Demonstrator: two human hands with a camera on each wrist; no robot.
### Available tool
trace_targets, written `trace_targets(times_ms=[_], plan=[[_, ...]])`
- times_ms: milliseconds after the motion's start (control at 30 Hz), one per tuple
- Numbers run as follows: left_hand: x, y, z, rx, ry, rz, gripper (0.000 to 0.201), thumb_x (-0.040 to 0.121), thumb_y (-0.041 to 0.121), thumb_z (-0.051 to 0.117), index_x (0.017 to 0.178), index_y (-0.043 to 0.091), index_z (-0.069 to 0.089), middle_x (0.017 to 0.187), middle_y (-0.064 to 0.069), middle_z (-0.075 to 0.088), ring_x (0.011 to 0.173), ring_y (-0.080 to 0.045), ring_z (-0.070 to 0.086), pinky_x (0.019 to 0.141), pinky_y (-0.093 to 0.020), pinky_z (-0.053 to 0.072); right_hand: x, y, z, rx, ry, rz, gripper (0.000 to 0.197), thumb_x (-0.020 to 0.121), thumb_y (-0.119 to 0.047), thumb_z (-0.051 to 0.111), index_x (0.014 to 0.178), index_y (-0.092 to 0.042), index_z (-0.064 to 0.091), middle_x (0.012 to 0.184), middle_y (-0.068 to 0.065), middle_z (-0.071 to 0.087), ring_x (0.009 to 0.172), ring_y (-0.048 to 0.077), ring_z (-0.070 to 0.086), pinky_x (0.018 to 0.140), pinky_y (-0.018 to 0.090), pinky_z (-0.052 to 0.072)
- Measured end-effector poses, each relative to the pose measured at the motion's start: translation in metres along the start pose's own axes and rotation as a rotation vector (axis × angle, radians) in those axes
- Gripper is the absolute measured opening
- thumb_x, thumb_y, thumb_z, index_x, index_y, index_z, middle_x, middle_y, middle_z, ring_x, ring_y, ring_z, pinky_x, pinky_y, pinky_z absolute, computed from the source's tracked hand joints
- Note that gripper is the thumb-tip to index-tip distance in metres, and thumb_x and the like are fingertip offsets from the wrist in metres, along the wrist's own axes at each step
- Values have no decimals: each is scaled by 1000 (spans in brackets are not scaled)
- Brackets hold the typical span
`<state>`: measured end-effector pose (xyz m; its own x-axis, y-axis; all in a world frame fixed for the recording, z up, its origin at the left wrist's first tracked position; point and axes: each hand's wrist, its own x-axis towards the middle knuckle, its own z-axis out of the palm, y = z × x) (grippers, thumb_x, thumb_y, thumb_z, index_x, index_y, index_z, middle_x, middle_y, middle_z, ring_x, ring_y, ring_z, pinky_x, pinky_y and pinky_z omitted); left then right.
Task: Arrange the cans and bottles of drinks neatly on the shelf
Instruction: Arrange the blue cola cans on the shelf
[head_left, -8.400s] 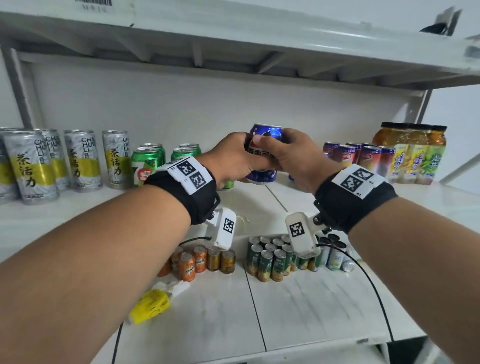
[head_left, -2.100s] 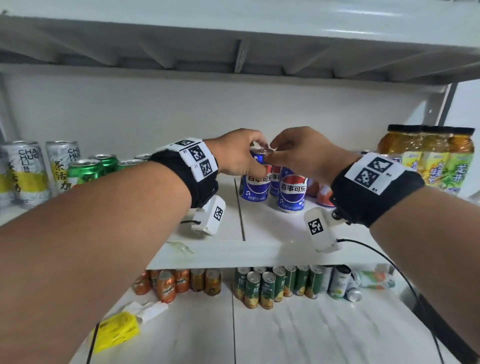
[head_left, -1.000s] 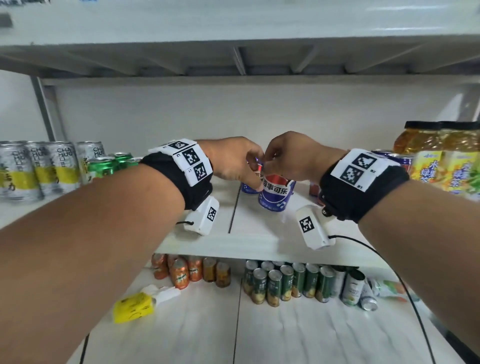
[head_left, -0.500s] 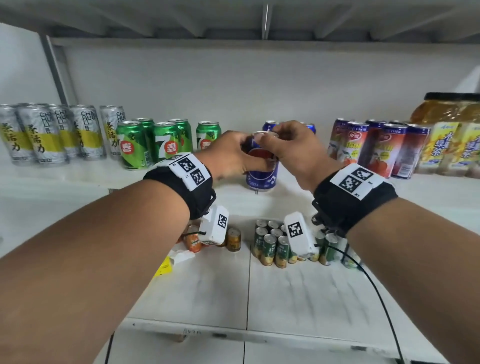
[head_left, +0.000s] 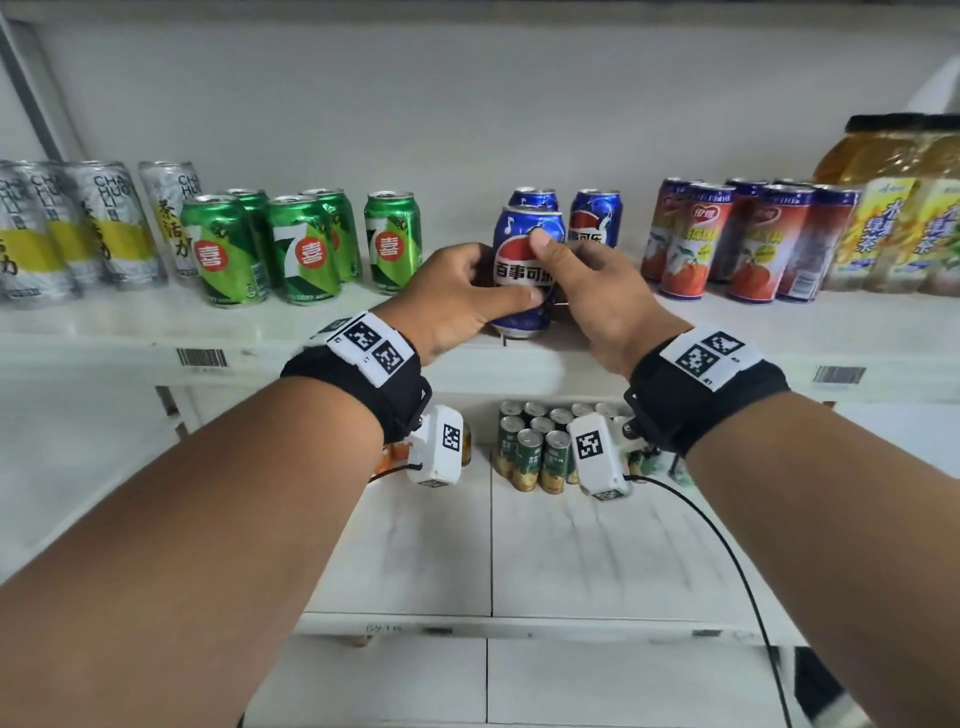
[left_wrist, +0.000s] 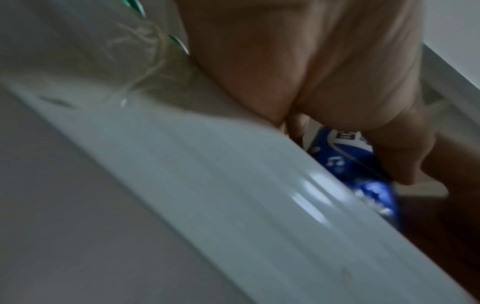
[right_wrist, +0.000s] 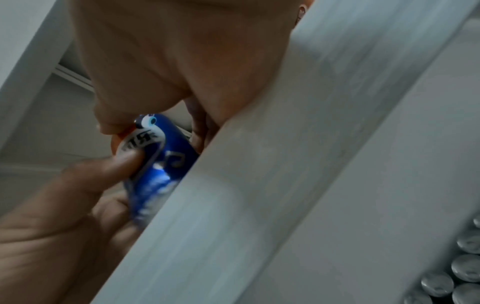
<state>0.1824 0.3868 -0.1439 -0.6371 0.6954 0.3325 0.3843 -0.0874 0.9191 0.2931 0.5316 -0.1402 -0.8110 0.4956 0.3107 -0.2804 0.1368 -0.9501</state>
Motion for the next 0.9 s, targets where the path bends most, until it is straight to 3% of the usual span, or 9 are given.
trace_targets(times_ms=[100, 333, 433, 500, 633, 733, 800, 900], plan=[[-1, 0, -2, -108, 11, -18, 35, 94, 23, 82, 117, -2, 72, 106, -19, 81, 95, -30, 80, 85, -40, 65, -2, -3, 2, 27, -24, 28, 53, 99, -47, 67, 121, 1, 70, 110, 22, 77, 103, 42, 75, 95, 64, 58], [0, 4, -1, -130, 31, -26, 39, 100, 36, 74, 109, -3, 76, 102, -20, 81, 98, -35, 80, 95, -45, 64, -6, -10, 9, -14, -41, 71, 42, 103, -45, 62, 112, -5, 74, 106, 21, 78, 103, 47, 73, 92, 67, 57], [0, 3, -2, -135, 45, 9, 35, 96, 26, 79, 113, -5, 73, 107, -23, 80, 104, -40, 78, 98, -50, 63, -5, -9, 9, 19, -35, 68, 36, 105, -37, 61, 116, -5, 72, 104, 18, 79, 97, 38, 77, 80, 54, 64], [-2, 1, -4, -118, 45, 45, 33, 91, 14, 84, 117, -1, 71, 110, -19, 80, 106, -34, 78, 95, -46, 64, -4, -8, 7, 53, -30, 40, 34, 105, -32, 62, 121, -3, 69, 107, 17, 79, 94, 32, 78, 74, 43, 64], [-5, -1, -5, 19, 65, 117, 53, 77, 8, 95, 124, 7, 70, 114, -7, 80, 107, -21, 77, 95, -37, 64, -4, -5, 3, 109, -70, -15, 34, 100, -32, 71, 125, -8, 68, 117, 16, 77, 109, 32, 75, 89, 49, 63], [-4, -1, -8, 96, 69, 157, 63, 75, 11, 97, 130, 11, 67, 119, -3, 78, 111, -19, 75, 100, -41, 62, -3, -4, 3, 77, -120, -68, 35, 94, -26, 78, 126, -15, 69, 121, 9, 77, 116, 28, 73, 98, 54, 59], [-3, -1, -8, 125, 68, 165, 67, 74, 7, 96, 132, 11, 65, 118, 0, 76, 111, -17, 73, 100, -40, 61, -4, -3, 2, 20, -136, -128, 39, 91, -17, 81, 127, -15, 67, 121, 4, 77, 117, 24, 72, 102, 45, 58], [-2, 0, -5, 190, 72, 185, 71, 72, -3, 93, 134, 9, 60, 114, 2, 71, 100, -10, 69, 91, -33, 61, -7, -1, 3, -97, -124, -198, 56, 84, -4, 85, 134, -6, 60, 126, 8, 73, 121, 21, 69, 106, 36, 55]])
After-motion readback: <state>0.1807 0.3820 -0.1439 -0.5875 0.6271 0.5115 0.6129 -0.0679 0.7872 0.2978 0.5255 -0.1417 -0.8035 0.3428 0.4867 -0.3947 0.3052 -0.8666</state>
